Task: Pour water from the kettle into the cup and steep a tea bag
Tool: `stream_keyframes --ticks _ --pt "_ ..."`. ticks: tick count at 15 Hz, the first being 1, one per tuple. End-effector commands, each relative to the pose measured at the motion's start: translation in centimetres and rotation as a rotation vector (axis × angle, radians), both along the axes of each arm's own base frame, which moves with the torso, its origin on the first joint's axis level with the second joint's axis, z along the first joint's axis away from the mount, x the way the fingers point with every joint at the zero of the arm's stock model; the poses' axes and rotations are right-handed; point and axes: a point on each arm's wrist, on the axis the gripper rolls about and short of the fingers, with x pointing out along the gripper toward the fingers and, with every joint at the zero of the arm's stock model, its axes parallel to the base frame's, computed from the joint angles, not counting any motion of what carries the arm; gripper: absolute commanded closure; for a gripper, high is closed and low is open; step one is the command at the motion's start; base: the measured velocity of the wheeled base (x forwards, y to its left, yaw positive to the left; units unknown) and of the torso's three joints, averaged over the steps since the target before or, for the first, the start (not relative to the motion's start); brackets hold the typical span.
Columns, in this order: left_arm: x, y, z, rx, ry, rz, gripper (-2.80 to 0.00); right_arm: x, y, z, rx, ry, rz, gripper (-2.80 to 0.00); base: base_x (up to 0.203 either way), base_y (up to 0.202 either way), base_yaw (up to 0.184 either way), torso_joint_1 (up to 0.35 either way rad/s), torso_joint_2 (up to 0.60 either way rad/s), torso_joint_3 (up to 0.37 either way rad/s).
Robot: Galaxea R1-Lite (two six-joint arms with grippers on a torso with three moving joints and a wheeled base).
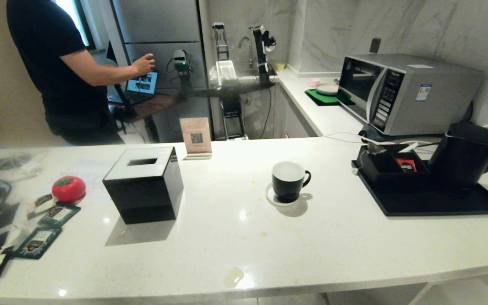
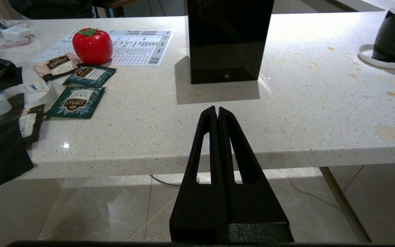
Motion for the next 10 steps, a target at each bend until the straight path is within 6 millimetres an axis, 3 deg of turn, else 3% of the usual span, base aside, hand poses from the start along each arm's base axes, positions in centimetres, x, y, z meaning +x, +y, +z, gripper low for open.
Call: stream_keyframes --ticks 1,7,10 --pt "0.01 0.0 0.0 0.0 0.002 0.001 0.0 0.0 0.0 0.0 0.0 0.0 0.0 0.0 0.0 0.0 0.0 0.0 0.0 0.0" --pt "0.01 0.0 0.0 0.001 0.002 0.001 0.0 0.0 0.0 0.0 0.0 0.0 0.0 0.0 0.0 0.0 0.0 0.0 0.0 0.0" --pt "0.01 0.0 0.0 0.001 0.002 0.001 0.0 0.0 0.0 0.0 0.0 0.0 0.0 0.0 0.002 -0.144 0.003 0.011 0.0 0.003"
